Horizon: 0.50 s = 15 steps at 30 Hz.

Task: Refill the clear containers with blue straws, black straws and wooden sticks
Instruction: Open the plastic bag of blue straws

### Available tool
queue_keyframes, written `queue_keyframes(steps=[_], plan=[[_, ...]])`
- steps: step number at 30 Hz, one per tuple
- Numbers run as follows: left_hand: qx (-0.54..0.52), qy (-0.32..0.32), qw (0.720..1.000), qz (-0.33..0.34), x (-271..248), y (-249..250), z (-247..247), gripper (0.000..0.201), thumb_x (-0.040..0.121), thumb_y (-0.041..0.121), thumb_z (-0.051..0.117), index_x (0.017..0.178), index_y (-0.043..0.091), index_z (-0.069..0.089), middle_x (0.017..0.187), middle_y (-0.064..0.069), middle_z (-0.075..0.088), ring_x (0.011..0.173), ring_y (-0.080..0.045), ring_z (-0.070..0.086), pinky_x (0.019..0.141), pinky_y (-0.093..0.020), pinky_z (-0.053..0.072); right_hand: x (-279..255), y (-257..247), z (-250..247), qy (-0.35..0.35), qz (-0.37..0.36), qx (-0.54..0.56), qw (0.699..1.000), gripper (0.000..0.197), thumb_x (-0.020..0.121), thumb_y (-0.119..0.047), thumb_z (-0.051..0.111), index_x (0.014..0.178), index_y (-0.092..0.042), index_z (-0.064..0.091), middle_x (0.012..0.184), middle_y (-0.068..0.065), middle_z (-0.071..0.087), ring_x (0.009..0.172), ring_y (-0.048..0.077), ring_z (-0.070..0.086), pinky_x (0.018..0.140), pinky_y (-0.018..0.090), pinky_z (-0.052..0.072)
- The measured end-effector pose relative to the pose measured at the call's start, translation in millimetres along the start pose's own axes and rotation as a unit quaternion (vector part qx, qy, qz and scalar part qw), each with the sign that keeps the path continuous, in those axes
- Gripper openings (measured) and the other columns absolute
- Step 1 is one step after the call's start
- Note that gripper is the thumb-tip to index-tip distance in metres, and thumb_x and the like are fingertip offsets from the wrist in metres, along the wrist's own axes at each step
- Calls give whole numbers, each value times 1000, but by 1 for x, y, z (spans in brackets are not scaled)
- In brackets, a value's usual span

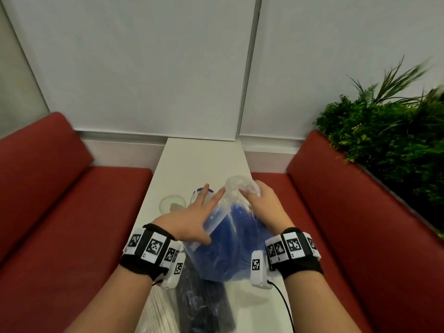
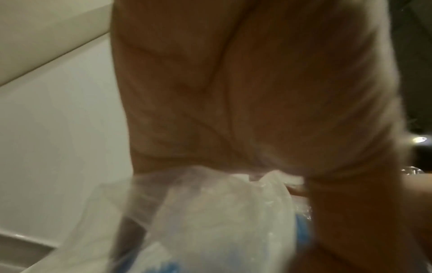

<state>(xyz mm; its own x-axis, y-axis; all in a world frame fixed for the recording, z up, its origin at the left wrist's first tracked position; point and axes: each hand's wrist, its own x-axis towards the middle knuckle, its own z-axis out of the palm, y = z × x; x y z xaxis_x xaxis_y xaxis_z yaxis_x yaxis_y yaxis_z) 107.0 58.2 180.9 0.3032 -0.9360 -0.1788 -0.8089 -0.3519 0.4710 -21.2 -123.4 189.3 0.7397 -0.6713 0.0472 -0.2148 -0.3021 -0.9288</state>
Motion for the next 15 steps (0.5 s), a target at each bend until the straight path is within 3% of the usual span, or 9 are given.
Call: queue_keyframes(steps=[1, 3, 4, 6, 8, 10, 13, 15], plan=[[26, 34, 999, -3, 2, 2, -4, 120, 70, 22, 70, 144, 57, -16, 159, 13, -17, 105, -28, 59, 74, -31, 53, 0, 1, -4, 3, -4, 10, 1000, 30, 95, -33, 68, 120, -17, 64, 113, 8, 72, 105, 27, 69, 97, 49, 55], [40, 132, 990, -15, 3, 4, -13, 86, 80, 11, 59, 151, 40, 21, 155, -2, 27, 110, -24, 59, 91, -34, 50, 0, 4, -11, 1, -16, 53, 998, 28, 92, -32, 73, 116, -20, 65, 109, 15, 72, 91, 28, 70, 86, 46, 58], [38, 178, 983, -27, 3, 4, -19, 67, 83, 12, 55, 145, 33, 40, 142, -2, 49, 113, -23, 59, 94, -34, 48, 0, 4, -15, -4, -22, 80, 997, 28, 90, -31, 75, 115, -21, 65, 108, 21, 71, 82, 28, 66, 76, 44, 56], [30, 245, 967, -67, 2, 1, -27, 34, 87, 19, 48, 115, 28, 64, 105, 3, 70, 96, -21, 66, 81, -33, 52, 2, 3, -25, -24, -35, 121, 992, 27, 89, -27, 78, 112, -19, 67, 104, 20, 71, 67, 26, 58, 57, 37, 50], [-28, 250, 963, -98, 2, -1, -31, 23, 89, 20, 43, 87, 24, 66, 78, 6, 71, 74, -18, 66, 71, -34, 54, 5, 2, -33, -41, -55, 149, 986, 21, 90, -23, 77, 108, -16, 70, 93, 12, 71, 57, 17, 55, 52, 28, 45], [-84, 230, 962, -120, 2, -1, -33, 26, 91, 17, 42, 77, 22, 63, 70, 3, 69, 67, -19, 66, 70, -36, 55, 7, 0, -37, -46, -70, 189, 978, 16, 94, -24, 72, 108, -15, 72, 85, 9, 72, 53, 15, 52, 50, 25, 43], [-93, 221, 959, -150, 3, 0, -39, 26, 94, 16, 42, 84, 23, 65, 87, 1, 72, 81, -21, 67, 73, -32, 53, 8, -3, -34, -20, -87, 219, 972, 12, 97, -22, 69, 105, -14, 69, 76, 11, 72, 48, 15, 49, 45, 24, 40], [-41, 262, 958, -114, 5, 9, -45, 26, 96, 16, 46, 111, 26, 64, 116, 4, 67, 104, -16, 62, 91, -34, 49, 9, -6, -29, -1, -92, 215, 972, 11, 94, -19, 72, 99, -11, 67, 73, 13, 72, 45, 15, 47, 43, 25, 36]])
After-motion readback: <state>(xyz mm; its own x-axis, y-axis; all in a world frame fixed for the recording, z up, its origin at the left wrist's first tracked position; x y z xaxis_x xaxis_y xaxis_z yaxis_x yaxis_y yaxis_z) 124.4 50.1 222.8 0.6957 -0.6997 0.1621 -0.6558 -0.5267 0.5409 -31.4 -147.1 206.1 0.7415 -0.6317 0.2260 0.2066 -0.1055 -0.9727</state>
